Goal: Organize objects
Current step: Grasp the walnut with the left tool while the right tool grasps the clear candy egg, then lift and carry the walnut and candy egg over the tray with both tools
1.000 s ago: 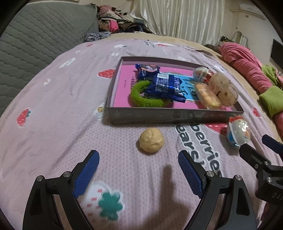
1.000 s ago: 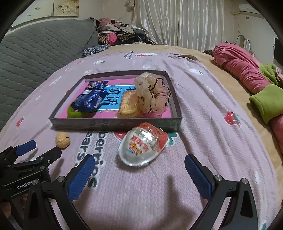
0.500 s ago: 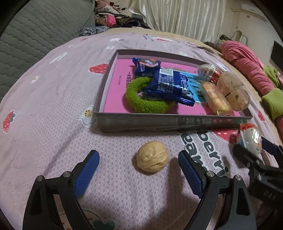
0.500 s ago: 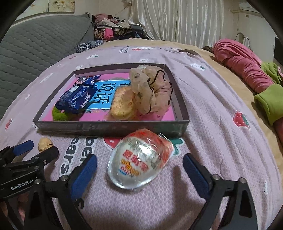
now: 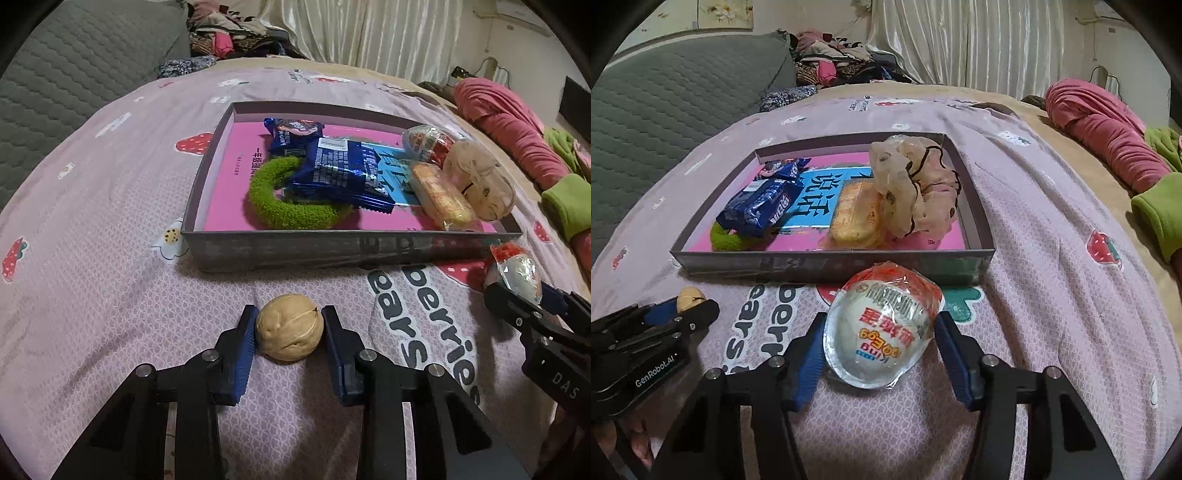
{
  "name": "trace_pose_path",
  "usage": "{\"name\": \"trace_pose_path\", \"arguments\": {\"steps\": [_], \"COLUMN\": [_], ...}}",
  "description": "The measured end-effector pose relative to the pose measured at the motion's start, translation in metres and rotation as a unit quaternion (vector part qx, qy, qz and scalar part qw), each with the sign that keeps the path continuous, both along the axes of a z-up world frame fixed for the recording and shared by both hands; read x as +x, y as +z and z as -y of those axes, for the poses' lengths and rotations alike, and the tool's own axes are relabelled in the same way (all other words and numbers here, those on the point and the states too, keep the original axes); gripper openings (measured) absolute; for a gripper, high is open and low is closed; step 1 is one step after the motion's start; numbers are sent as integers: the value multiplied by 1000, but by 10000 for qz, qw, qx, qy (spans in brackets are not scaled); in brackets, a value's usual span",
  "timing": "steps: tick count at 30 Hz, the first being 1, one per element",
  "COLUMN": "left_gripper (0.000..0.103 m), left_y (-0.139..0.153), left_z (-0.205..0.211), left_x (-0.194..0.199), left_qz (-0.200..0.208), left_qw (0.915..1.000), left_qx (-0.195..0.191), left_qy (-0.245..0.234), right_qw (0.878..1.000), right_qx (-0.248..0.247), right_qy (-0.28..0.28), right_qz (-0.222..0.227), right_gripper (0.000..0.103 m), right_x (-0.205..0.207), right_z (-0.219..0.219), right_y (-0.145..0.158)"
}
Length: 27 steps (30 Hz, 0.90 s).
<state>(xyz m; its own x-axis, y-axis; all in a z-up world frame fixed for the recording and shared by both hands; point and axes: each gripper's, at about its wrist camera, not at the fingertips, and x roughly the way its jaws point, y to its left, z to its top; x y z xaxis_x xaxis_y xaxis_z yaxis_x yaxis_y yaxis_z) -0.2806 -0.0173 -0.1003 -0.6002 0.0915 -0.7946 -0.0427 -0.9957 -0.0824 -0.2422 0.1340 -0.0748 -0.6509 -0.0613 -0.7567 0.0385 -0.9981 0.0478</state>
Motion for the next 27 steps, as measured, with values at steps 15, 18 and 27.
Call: {"name": "trace_pose_path", "arguments": {"steps": [15, 18, 27], "left_gripper": [35, 35, 35], "left_y": [36, 56, 112], "left_z": [1, -2, 3], "left_x": [17, 18, 8], "left_qz": [-275, -446, -879], "left_qw": [9996, 9990, 9960], "left_qx": [115, 44, -149], "left_qy": [13, 0, 32], "right_qw": [9988, 9981, 9944], "right_qx": [-218, -162, -95], "right_qy": [214, 293, 455], "right_qz": [-389, -520, -948], "right_gripper": [56, 56, 56], "right_x": [15, 13, -2], "right_z": [-3, 1, 10], "right_y": [44, 62, 116]}}
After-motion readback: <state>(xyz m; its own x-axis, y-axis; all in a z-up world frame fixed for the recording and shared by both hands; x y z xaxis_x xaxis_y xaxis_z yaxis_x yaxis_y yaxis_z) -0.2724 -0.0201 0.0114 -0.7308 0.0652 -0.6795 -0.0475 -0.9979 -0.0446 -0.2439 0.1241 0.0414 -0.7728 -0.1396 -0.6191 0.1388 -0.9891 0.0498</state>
